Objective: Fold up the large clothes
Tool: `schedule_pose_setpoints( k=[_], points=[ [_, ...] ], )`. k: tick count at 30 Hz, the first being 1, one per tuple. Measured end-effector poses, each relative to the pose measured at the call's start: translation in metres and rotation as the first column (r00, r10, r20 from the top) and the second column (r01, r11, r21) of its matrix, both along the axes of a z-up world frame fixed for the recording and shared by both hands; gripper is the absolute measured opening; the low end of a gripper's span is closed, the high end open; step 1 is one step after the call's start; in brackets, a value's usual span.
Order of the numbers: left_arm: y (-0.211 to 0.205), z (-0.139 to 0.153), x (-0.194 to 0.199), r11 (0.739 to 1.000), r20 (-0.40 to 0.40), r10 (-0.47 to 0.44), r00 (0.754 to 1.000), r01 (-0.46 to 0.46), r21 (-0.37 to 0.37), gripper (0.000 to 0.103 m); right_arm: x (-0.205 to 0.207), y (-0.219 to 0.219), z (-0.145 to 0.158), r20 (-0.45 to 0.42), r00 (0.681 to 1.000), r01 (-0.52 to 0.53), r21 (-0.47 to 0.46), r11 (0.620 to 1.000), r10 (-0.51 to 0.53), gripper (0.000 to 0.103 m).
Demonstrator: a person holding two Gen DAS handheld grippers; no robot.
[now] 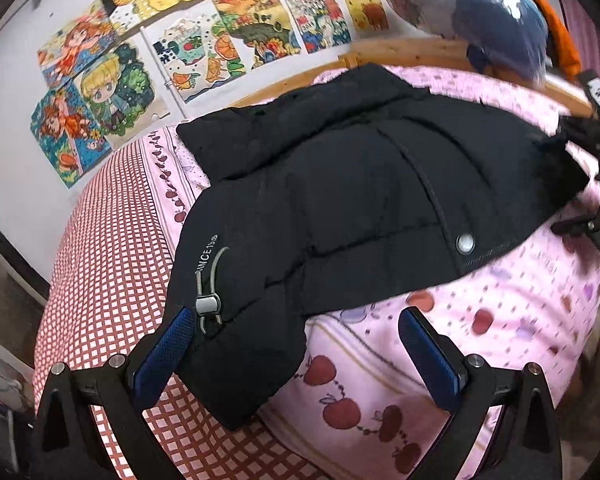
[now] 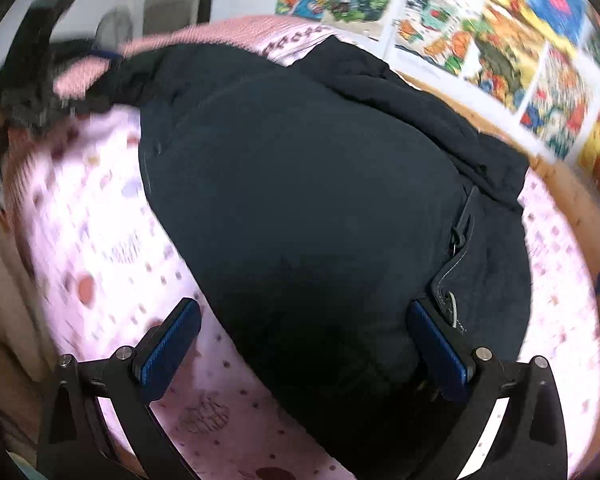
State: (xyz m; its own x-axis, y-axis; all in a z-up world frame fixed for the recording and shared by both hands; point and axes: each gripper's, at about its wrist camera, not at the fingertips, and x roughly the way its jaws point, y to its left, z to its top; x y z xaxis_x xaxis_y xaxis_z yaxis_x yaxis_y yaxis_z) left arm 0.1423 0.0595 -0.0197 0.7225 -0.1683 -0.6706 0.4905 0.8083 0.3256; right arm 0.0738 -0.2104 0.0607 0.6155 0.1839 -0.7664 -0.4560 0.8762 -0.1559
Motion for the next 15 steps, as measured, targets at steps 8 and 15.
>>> schedule_pose_setpoints(
  k=[8,15],
  points=[
    [-0.006,-0.003,-0.001,0.998,0.018,-0.009,1.0,0.008,0.057,0.103,0.012,-0.002,0.019,0.064,0.99,0.123,0.031,0.992,-0.125,0.101],
    [-0.011,-0.004,0.003,0.996,0.029,-0.003,1.0,0.0,0.088,0.103,0.044,-0.033,0.069,0.035,0.985,0.159,0.184,0.97,-0.168,0.101]
  ],
)
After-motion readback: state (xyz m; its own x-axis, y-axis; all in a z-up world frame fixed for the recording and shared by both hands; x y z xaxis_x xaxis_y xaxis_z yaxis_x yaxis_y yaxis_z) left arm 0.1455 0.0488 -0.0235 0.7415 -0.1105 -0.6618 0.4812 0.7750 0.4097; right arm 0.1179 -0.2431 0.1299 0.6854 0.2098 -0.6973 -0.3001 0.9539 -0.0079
